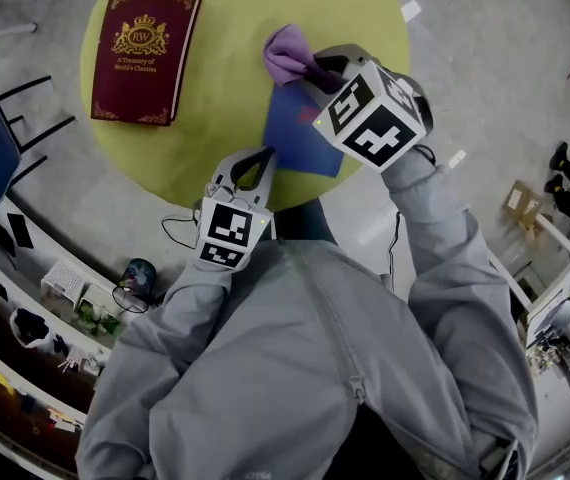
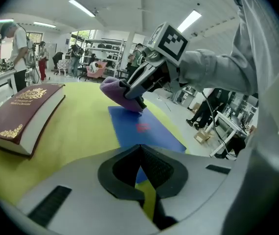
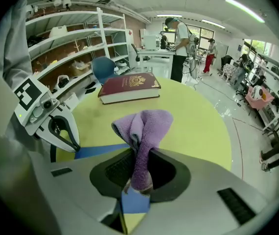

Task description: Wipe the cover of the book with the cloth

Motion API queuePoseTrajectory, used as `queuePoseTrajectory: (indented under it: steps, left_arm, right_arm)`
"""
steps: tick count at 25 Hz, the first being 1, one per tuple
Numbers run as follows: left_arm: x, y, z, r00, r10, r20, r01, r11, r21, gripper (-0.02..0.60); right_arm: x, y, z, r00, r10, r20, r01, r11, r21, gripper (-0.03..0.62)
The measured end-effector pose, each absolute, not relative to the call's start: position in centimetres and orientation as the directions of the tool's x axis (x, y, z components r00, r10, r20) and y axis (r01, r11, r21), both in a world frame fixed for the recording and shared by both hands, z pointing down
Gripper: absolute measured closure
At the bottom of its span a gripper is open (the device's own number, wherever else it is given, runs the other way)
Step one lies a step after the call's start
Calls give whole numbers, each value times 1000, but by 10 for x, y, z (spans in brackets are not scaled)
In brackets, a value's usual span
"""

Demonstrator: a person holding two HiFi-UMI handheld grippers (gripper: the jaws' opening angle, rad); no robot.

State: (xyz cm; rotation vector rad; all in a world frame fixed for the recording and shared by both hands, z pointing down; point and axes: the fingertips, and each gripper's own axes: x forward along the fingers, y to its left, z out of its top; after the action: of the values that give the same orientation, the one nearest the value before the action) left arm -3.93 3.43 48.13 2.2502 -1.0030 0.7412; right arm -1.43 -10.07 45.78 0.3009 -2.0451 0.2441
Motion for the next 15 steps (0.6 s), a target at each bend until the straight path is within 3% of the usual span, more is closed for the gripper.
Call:
queuePoseTrajectory:
  steps: [15]
  left_arm:
    - [-41, 52, 507, 556, -355, 752, -774, -551, 313, 563]
  right_arm:
    - [-27, -107, 490, -296, 20, 955, -240, 966, -95, 505]
